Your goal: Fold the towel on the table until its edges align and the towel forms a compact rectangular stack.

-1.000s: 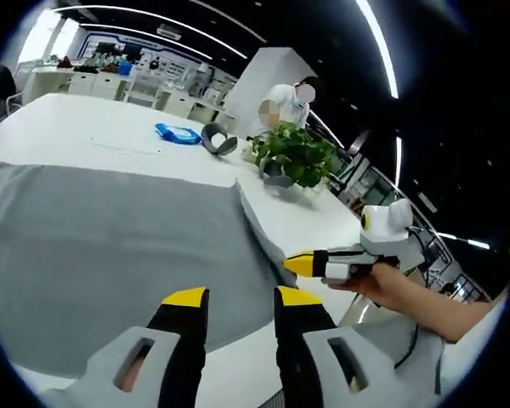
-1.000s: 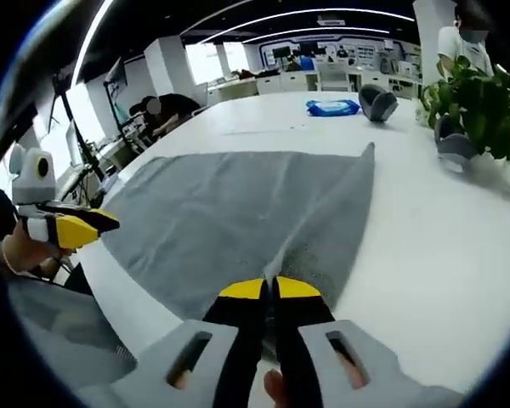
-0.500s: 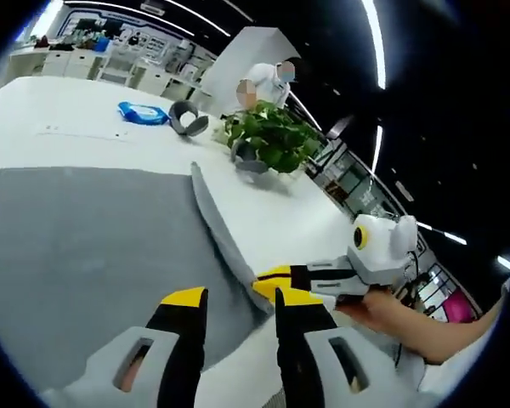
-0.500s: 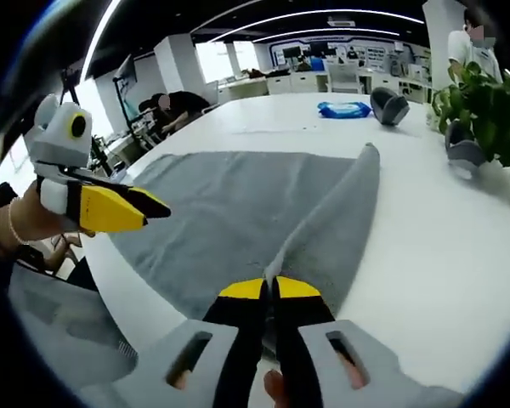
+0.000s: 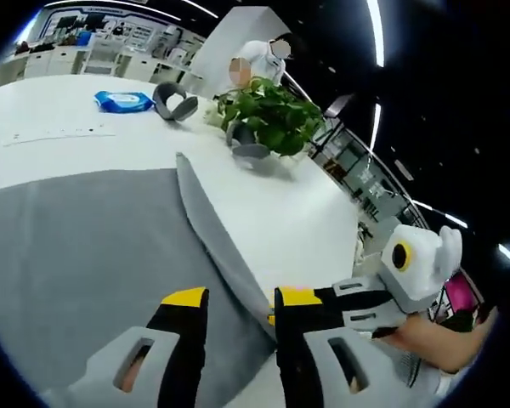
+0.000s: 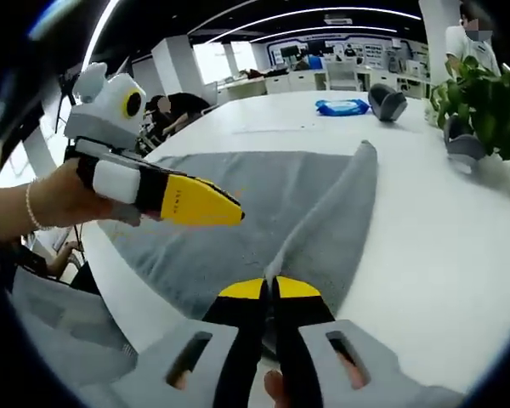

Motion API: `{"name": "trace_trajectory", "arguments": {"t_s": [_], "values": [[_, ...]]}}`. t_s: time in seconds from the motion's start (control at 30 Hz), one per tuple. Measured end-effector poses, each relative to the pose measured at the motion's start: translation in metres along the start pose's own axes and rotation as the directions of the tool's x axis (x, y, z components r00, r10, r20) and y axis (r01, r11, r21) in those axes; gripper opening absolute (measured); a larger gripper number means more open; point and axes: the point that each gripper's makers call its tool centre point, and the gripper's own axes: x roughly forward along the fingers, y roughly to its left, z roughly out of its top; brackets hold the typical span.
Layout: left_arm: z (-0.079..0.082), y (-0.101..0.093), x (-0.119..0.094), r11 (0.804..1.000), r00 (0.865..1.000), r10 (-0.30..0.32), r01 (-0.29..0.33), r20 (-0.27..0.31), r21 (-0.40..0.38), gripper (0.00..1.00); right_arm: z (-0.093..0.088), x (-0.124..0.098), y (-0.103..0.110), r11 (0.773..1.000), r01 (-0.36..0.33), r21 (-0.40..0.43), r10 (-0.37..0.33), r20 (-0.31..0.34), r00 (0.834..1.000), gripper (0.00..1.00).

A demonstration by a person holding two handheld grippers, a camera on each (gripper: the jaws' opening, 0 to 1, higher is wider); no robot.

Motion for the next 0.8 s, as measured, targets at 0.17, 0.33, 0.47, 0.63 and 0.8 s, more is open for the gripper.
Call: {"name": "trace_trajectory", "arguments": {"t_s": [0.17,0.33,0.47,0.63,0.8], "values": [[0.021,0.015,0.018,1.0,1.0,0.028,-0.028,0.007,-0.003,0.32,-0.002,0.001,0.0,1.0,-0.007,0.024,0.007,-0.002,1.0,0.01],[0.048,0.028,0.037,0.998,0.996,0.059,-0.058,0.064,-0.013,0.32,-0.006,0.003,0.001,0.999,-0.015,0.036,0.015,-0.009,1.0,0.01],[0.062,0.037,0.054,0.998,0.995,0.058,-0.056,0.085,-0.035,0.32,-0.009,0.004,-0.002,1.0,-0.005,0.027,0.006,-0.023,1.0,0.01],[0.069,0.049,0.073,0.996,0.993,0.079,-0.077,0.083,-0.038,0.33,-0.009,0.004,-0.003,0.999,-0.013,0.044,0.014,-0.02,1.0,0.01],[0.068,0.066,0.09,0.991,0.99,0.117,-0.111,0.081,-0.07,0.33,-0.011,0.005,-0.003,0.998,-0.018,0.053,0.019,-0.025,1.0,0.01]]}}
